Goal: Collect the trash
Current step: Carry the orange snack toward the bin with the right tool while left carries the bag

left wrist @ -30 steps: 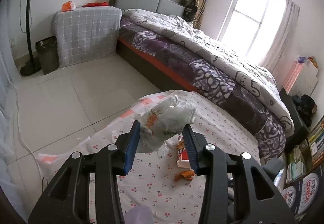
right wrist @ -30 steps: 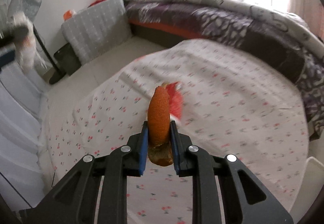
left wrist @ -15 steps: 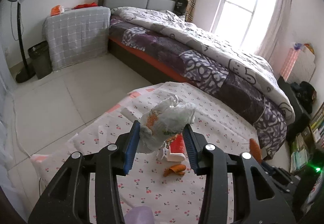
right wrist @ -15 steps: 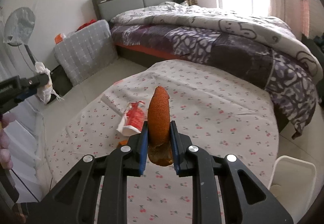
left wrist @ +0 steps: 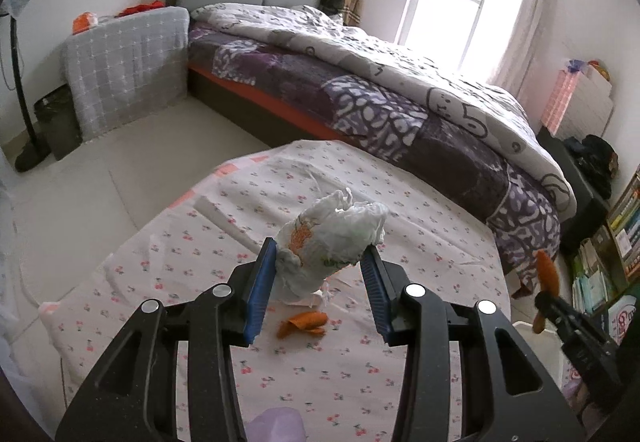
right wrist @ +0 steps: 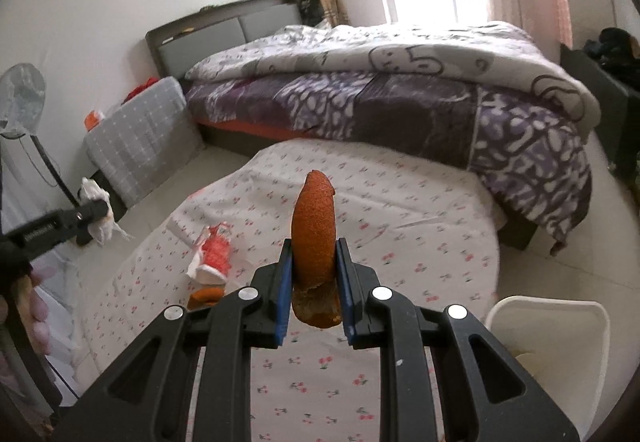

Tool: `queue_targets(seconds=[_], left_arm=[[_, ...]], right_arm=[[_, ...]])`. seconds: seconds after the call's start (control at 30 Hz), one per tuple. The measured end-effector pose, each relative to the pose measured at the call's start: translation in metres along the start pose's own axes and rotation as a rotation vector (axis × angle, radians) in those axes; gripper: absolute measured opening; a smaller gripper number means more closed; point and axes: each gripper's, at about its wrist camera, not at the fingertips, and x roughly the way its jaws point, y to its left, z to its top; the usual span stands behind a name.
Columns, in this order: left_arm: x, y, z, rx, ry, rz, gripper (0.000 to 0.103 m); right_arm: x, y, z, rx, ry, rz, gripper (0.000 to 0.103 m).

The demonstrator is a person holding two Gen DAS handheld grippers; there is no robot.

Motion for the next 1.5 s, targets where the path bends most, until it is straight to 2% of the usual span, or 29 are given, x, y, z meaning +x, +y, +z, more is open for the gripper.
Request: queue_targets(seconds=[0.43, 0.77, 1.5], left_arm=[[0.012, -0.055, -0.013, 0.055, 0.011, -0.070, 0.041], [0.018, -0.089, -0.023, 0.104, 0.029, -0.118, 0.041], [0.019, -0.171, -0.060, 0.261, 0.061, -0.231, 0.041]], right_arm=[[-0.037, -0.044, 0.005, 0.045, -0.061, -0.063, 0.020], [-0.055, -0.074, 0.003, 0.073, -0.076, -0.135, 0.020], [-0.083, -0.139, -0.015, 0.146, -0.032, -0.307, 0.021]])
